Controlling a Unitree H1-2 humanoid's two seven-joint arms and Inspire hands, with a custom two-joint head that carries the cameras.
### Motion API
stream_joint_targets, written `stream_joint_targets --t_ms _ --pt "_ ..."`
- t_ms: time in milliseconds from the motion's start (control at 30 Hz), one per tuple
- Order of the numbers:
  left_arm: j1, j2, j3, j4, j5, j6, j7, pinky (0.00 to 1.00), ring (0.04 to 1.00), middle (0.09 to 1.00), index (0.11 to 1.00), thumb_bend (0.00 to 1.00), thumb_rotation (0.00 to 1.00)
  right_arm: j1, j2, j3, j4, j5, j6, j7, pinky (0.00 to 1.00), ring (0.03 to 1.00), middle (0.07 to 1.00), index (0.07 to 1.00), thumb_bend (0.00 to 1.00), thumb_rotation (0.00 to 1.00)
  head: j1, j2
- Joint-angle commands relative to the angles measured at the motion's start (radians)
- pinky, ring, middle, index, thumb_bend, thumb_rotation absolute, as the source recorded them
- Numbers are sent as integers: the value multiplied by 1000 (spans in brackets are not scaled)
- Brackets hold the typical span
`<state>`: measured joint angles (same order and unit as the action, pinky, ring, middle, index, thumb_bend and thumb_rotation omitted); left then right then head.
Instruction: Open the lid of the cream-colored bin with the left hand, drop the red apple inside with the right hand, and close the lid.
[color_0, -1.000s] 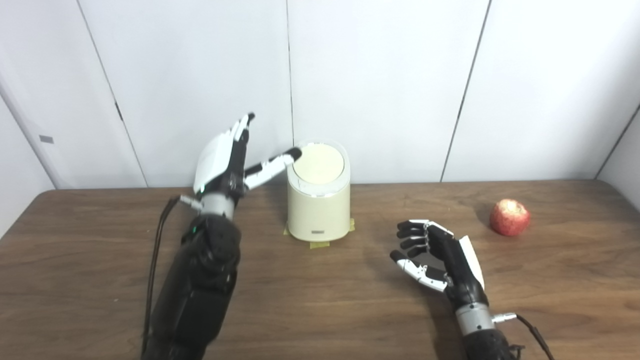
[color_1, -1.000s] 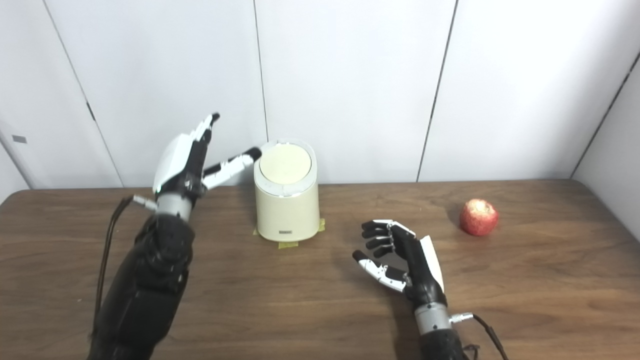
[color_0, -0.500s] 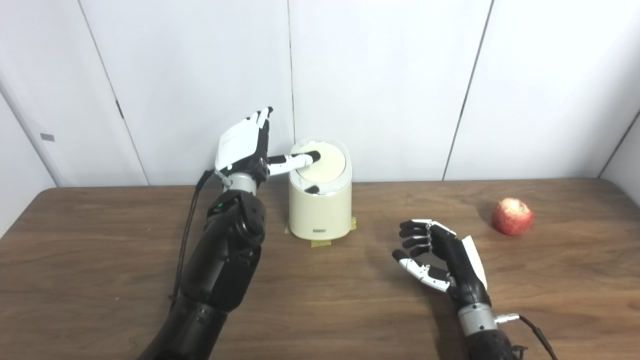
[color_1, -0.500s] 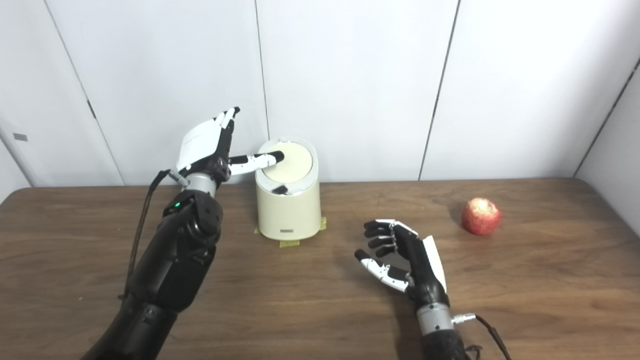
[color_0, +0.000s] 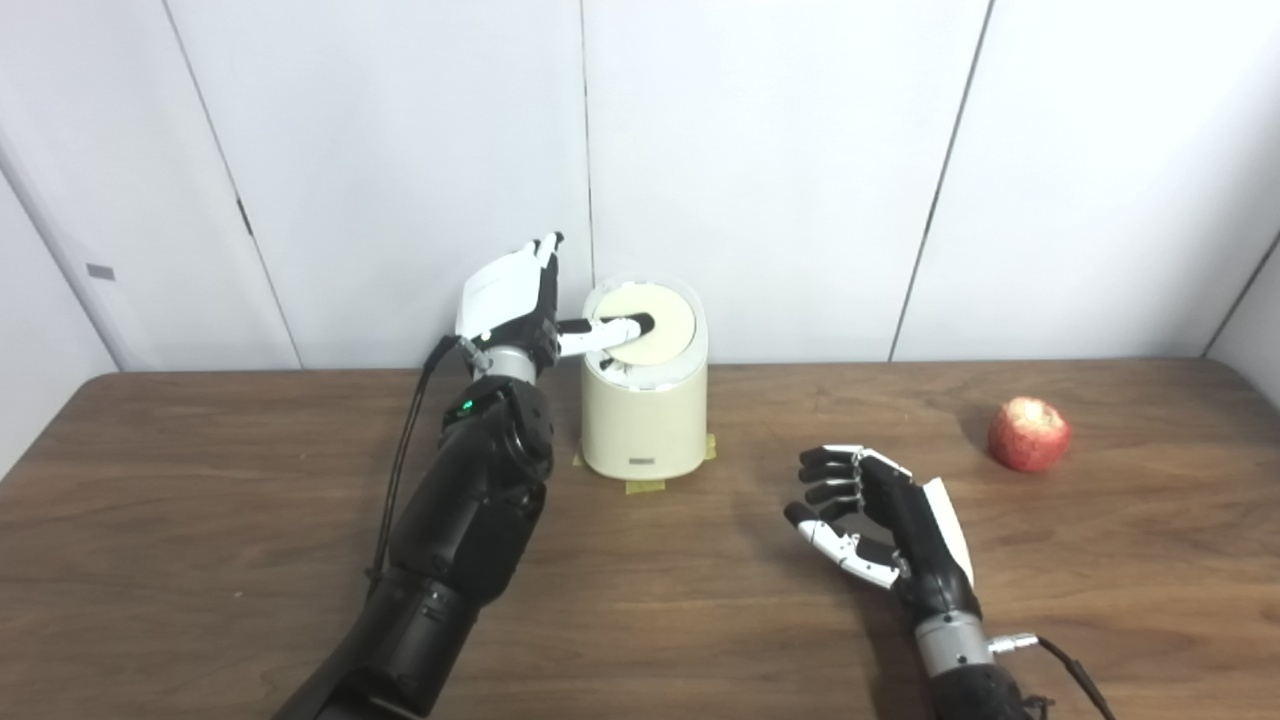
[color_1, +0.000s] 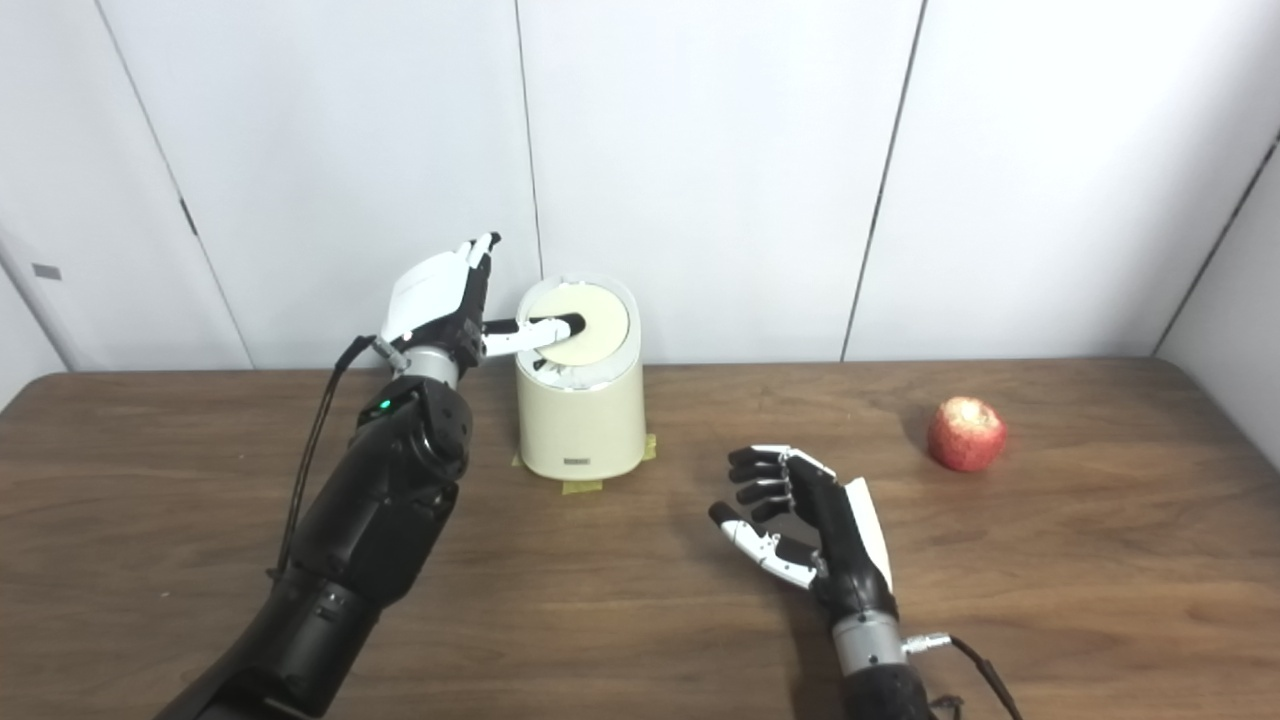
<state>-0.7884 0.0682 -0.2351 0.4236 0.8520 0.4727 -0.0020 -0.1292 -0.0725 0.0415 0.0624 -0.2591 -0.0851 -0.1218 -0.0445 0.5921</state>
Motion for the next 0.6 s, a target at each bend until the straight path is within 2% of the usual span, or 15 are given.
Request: stream_joint_targets --t_ms 0,200,300,367,467,567 --pt "-61 5 -3 -16 -2 -6 34 1000 1000 1000 1000 922 704 -9 7 2 -23 3 -18 0 499 583 625 628 292 200 -2 1" --pt "-67 10 -24 -4 2 -5 38 1000 1000 1000 1000 926 694 -10 12 3 -24 6 -15 -1 500 583 621 626 291 183 -3 1" --pt "-69 19 -44 2 26 -4 37 1000 1000 1000 1000 904 614 -12 9 5 -22 -2 -18 -3 499 583 622 628 287 188 -4 2" --pt "-69 26 -59 5 42 -4 48 1000 1000 1000 1000 911 510 -12 10 4 -21 0 -18 -4 497 581 620 626 287 189 -3 3" --pt "-65 47 -102 25 85 -22 124 1000 1000 1000 1000 984 353 -11 12 3 -25 -1 -13 -4 495 580 620 627 292 189 1 4" --pt "-61 79 -154 56 133 -55 215 1000 1000 1000 1000 998 297 -11 11 7 -28 -9 -13 -5 495 580 621 628 292 189 1 7"
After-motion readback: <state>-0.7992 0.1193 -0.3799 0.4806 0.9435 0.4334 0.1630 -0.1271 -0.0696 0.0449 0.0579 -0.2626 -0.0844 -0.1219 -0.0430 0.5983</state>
